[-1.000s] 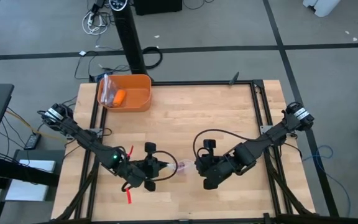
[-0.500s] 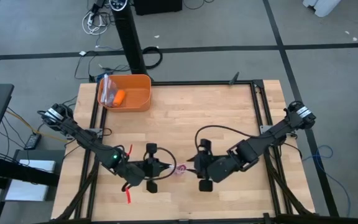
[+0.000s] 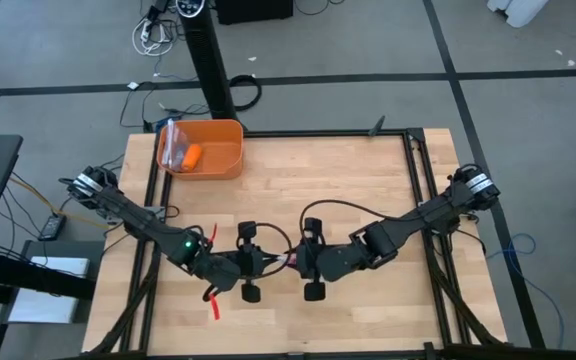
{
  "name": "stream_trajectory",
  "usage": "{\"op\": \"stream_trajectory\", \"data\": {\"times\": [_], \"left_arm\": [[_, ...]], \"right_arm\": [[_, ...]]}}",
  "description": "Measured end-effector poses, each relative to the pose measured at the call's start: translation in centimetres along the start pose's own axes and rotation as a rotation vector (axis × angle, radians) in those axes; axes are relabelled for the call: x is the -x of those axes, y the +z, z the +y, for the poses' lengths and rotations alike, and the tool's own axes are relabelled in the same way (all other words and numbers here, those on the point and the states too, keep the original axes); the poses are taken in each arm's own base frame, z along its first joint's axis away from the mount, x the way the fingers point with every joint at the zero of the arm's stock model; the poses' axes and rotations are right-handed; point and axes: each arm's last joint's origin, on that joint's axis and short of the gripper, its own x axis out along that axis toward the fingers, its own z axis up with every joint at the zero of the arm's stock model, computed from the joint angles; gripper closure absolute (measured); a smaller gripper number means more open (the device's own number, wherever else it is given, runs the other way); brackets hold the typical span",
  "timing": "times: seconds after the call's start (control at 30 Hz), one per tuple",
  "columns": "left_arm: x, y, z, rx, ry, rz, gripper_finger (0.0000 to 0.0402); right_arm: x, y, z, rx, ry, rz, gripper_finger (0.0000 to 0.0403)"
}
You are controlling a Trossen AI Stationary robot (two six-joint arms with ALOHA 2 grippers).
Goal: Roll bandage
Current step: Close the transparent zip bag
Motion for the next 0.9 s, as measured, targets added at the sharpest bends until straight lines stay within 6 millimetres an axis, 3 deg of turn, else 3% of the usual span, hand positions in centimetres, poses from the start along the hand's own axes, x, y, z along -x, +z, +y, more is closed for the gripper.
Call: {"op": "stream_trajectory", "data": {"times": [0.3, 0.67, 0.9], "left_arm": [[-0.7, -0.1, 0.3, 0.009, -0.016, 0.007, 0.0400], [-0.9, 0.0, 0.6, 0.015, -0.005, 0.002, 0.0400], [-1.1, 0.1, 0.7, 0.018, 0.000, -0.001, 0.0400]], "right_arm": [[-0.6, 0.0, -1.3, -0.015, -0.009, 0.022, 0.0292], [-1.1, -0.2, -2.2, -0.052, 0.040, 0.057, 0.0323], [-1.1, -0.2, -2.3, -0.044, 0.035, 0.063, 0.0371]]}}
